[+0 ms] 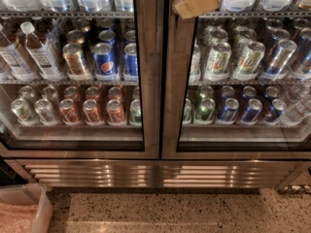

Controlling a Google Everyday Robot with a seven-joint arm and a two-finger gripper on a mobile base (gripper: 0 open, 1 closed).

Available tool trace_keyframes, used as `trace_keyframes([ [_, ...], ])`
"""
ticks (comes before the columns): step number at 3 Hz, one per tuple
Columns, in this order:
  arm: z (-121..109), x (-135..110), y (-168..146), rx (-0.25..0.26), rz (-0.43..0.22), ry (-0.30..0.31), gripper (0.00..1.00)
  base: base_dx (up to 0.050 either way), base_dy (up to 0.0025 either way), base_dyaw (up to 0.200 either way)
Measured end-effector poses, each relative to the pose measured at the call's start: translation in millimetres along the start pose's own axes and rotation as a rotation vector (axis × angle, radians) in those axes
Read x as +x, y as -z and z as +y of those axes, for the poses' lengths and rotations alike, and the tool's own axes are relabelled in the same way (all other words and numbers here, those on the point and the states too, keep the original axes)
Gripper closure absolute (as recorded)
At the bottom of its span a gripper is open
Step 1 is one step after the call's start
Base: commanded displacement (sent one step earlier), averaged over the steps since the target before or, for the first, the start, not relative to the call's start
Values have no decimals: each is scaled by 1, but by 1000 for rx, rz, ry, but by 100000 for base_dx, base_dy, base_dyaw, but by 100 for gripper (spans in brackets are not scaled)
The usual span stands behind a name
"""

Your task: Open right fridge door

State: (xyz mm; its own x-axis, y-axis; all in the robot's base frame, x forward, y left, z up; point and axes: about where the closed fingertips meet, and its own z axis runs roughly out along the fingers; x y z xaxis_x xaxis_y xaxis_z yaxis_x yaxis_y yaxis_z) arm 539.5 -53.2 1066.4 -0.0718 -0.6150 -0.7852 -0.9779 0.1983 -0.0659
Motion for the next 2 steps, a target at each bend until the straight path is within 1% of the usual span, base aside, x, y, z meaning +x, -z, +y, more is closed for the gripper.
trace_keyframes([
  [1, -5, 1, -1, 1, 0, -2, 100, 0, 0, 0],
  [2, -5, 1, -1, 1, -1, -2, 100, 0, 0, 0],
])
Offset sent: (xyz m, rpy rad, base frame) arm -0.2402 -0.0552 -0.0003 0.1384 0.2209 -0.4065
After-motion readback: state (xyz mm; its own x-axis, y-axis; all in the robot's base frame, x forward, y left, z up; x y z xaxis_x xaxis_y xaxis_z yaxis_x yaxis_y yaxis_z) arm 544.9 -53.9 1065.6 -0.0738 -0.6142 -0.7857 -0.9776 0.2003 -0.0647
